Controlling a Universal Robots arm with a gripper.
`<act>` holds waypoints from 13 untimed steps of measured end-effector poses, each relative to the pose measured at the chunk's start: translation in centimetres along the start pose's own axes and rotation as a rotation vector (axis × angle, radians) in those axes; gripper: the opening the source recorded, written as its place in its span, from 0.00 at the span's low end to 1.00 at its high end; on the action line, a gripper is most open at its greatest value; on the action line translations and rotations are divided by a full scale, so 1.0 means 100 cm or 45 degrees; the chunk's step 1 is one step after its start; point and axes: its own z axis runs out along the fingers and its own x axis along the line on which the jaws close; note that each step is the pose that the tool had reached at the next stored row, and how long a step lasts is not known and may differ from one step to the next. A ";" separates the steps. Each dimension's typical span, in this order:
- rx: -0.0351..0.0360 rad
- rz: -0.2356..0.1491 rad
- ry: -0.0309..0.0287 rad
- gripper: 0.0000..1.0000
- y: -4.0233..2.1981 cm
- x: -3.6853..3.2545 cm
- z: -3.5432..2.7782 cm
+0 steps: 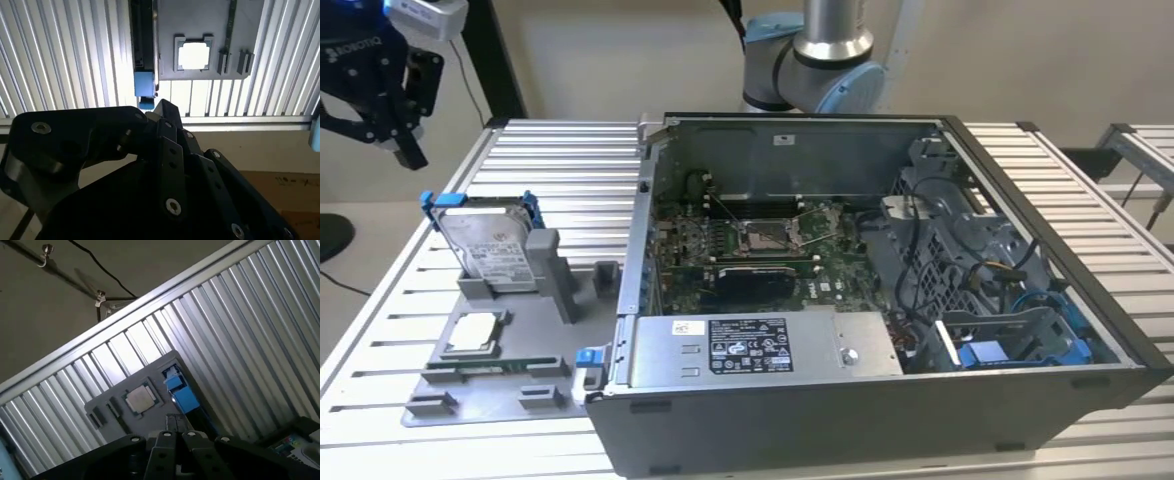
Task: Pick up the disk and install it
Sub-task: 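Pick up the disk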
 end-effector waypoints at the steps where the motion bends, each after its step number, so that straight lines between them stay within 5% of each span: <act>1: 0.0000 -0.018 -0.0002 0.00 -0.0001 0.0000 0.0001; 13: -0.0003 -0.271 -0.0024 0.00 -0.0003 -0.0002 0.0011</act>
